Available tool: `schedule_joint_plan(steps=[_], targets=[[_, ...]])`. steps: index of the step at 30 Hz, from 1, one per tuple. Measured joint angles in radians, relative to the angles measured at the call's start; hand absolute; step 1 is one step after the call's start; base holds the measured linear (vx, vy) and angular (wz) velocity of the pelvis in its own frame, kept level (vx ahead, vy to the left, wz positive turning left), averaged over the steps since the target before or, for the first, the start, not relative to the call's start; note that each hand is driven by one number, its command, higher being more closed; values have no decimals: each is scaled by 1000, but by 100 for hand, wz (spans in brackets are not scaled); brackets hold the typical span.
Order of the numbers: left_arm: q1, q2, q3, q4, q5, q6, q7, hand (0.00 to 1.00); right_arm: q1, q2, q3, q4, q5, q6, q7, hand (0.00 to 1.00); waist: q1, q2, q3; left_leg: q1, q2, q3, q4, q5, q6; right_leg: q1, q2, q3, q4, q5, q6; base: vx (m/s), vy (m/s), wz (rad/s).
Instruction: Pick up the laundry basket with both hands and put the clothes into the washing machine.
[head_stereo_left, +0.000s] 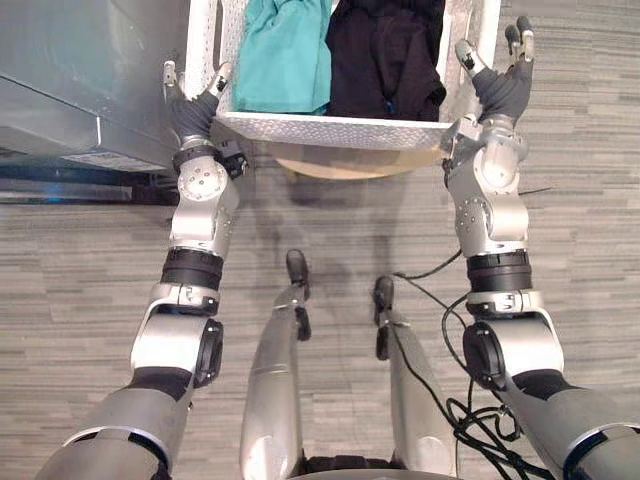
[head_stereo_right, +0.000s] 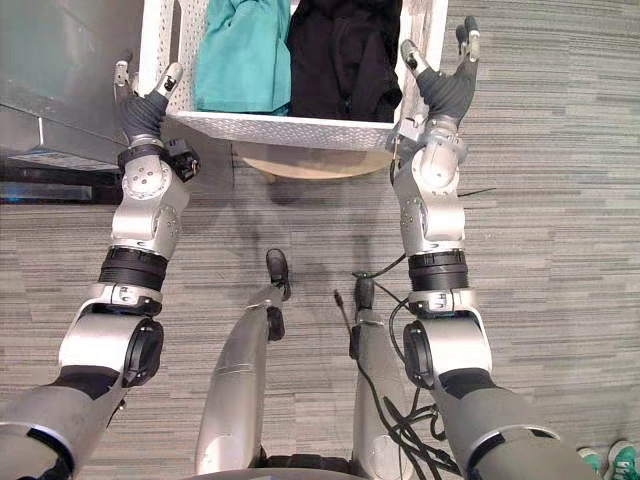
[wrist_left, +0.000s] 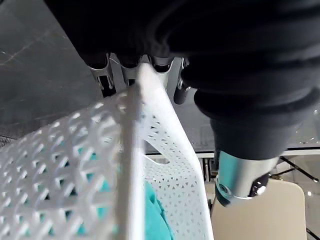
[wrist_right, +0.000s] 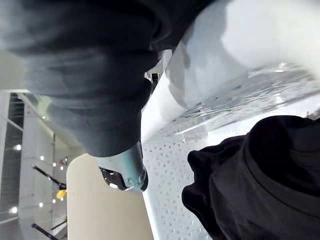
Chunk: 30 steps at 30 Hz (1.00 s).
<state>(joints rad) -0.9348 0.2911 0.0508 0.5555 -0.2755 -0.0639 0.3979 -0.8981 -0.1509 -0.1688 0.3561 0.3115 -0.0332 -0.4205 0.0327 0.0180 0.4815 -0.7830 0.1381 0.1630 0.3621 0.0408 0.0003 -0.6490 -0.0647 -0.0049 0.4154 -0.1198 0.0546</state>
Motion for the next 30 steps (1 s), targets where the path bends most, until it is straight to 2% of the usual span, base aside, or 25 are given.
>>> schedule_joint_plan(steps=[4, 8, 13, 15, 18, 19, 22, 25, 27, 30], targets=[[90, -21, 1, -92, 9, -1, -7, 0, 145, 6, -35, -109, 0, -3, -6, 0, 1, 0, 0, 13, 1, -5, -1, 2, 0, 19, 2, -10, 0, -1, -1, -8, -34, 7], [197, -33, 50, -186, 12, -6, -7, 0, 253, -18, -122, -220, -12, -44, -3, 0, 2, -1, 0, 54, -4, -12, -15, -2, -5, 60, -2, -20, 0, -11, -6, -5, -22, 12], [329, -48, 84, -324, 13, -36, -27, 0, 399, -80, -150, -337, -116, -52, 25, 0, 9, -1, -1, 79, -4, -12, -39, 13, 0, 83, -7, -40, 1, -17, -10, -12, -45, 10], [419, -81, 84, -376, 14, -39, -33, 0, 492, -89, -151, -376, -163, -52, 43, 0, 8, -2, -1, 119, -11, -17, -52, 20, 3, 120, -12, -52, 1, -21, -14, 62, -44, 25], [617, -171, 81, -469, 11, -62, -69, 0, 669, -90, -150, -429, -208, -54, 84, 0, 10, -4, -2, 213, -35, -25, -90, 15, -5, 208, -34, -74, 2, -59, -16, 61, -56, 32], [726, -204, 72, -505, 11, -75, -94, 0, 748, -74, -142, -445, -215, -55, 120, 0, 13, -4, -3, 258, -43, -25, -113, 10, -5, 248, -43, -81, 2, -77, -14, 57, -72, 26], [869, -246, 57, -516, 9, -75, -138, 0, 864, -31, -120, -447, -244, -53, 164, 0, 14, -7, -14, 314, -52, -30, -128, 10, -5, 305, -52, -102, -2, -95, -14, 52, -45, 27], [1051, -273, 17, -480, 3, -69, -210, 0, 1014, 39, -69, -383, -279, -48, 219, 0, 14, -13, -96, 367, -72, -64, -153, 10, -10, 376, -63, -142, -19, -120, -15, 134, -67, 43], [1115, -276, 17, -380, 8, -59, -268, 0, 1057, 71, -28, -257, -323, -45, 253, 0, 21, -19, -134, 443, -87, -78, -170, 1, -16, 464, -66, -160, -44, -137, -13, 90, -44, 28], [1145, -277, 19, -236, 44, -43, -292, 0, 1076, 85, 24, -143, -377, -45, 272, 0, 36, -18, -192, 506, -104, -90, -188, -8, -21, 540, -77, -180, -74, -151, -6, 77, -31, 20]])
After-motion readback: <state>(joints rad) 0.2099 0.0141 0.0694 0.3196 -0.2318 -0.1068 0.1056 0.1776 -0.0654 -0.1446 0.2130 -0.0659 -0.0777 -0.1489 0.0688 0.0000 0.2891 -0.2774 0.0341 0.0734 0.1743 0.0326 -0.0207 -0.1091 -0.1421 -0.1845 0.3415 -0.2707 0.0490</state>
